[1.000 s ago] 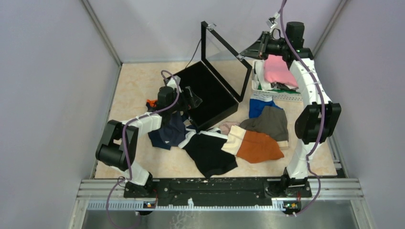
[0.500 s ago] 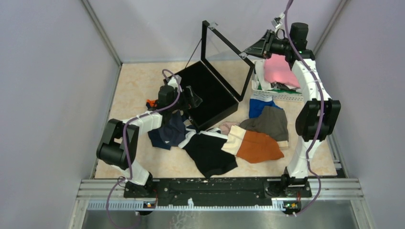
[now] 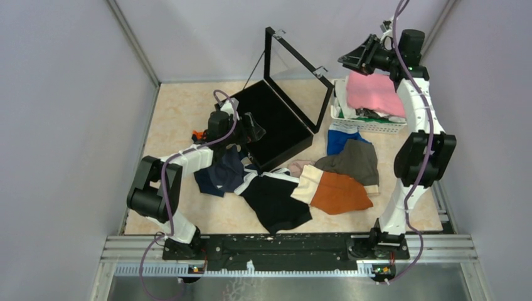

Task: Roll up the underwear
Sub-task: Pick up the storage box from the center of the board, then move the storage box to the center of the board.

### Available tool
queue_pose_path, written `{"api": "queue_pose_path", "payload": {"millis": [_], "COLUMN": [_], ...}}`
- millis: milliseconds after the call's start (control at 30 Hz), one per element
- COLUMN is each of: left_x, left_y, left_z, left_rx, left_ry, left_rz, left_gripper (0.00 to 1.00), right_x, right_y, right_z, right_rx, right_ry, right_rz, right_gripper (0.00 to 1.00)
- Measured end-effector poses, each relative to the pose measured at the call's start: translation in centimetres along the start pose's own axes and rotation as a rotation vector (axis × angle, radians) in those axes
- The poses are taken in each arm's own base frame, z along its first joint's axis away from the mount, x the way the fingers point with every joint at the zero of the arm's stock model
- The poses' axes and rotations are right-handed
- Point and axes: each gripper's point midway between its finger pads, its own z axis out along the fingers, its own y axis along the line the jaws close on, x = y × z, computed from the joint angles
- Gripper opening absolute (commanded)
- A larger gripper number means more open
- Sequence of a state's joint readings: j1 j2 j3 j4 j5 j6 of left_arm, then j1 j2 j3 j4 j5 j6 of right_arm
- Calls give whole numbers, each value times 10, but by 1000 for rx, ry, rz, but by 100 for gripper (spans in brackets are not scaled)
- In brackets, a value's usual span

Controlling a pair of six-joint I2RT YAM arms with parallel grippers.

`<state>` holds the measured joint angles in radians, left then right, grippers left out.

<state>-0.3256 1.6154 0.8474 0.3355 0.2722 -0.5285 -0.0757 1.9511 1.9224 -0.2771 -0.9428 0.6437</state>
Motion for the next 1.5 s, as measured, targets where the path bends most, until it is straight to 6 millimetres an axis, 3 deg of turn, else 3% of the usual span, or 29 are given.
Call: {"api": "queue_pose_path", "payload": {"millis": [133, 267, 467, 567, 633, 700, 800, 900, 1033, 1167, 1233, 1500], "left_x": [-1, -3, -32, -69, -91, -111, -140, -156, -151, -124, -116, -107], "left_y": [0, -1, -11, -20, -24, -26, -22, -6, 35, 70, 78, 82], "left_z": [0, 0, -3, -16, -29, -49, -82, -111, -140, -157, -163, -170], "left_rx": [-7, -12, -15, -17, -13, -15, -21, -42, -95, -141, -151, -195], "left_ry": [8, 18, 7, -46, -93, -147, -227, -276, -286, -258, -249, -183], "left_rz": [1, -3, -35, -39, -36, -39, -52, -70, -129, -202, -224, -243], "left_gripper": [97, 99, 99, 99, 99, 99, 99, 99, 99, 99, 99, 99], "right_x": [-5, -2, 26, 60, 80, 120, 165, 206, 258, 289, 299, 317], "right_y": [6, 25, 57, 85, 91, 97, 85, 67, 34, 14, 7, -42], "right_z": [-10, -36, -86, -94, -102, -101, -103, -95, -81, -63, -53, -29], "right_rx": [49, 130, 293, 318, 335, 331, 377, 419, 494, 555, 569, 706], "right_ry": [-39, -107, -235, -246, -246, -194, -124, -36, 100, 197, 227, 306], "right_rz": [-32, -90, -212, -302, -331, -353, -361, -363, -371, -401, -421, -481], "right_gripper": [49, 50, 51, 51, 51, 51, 50, 48, 47, 47, 47, 46]}}
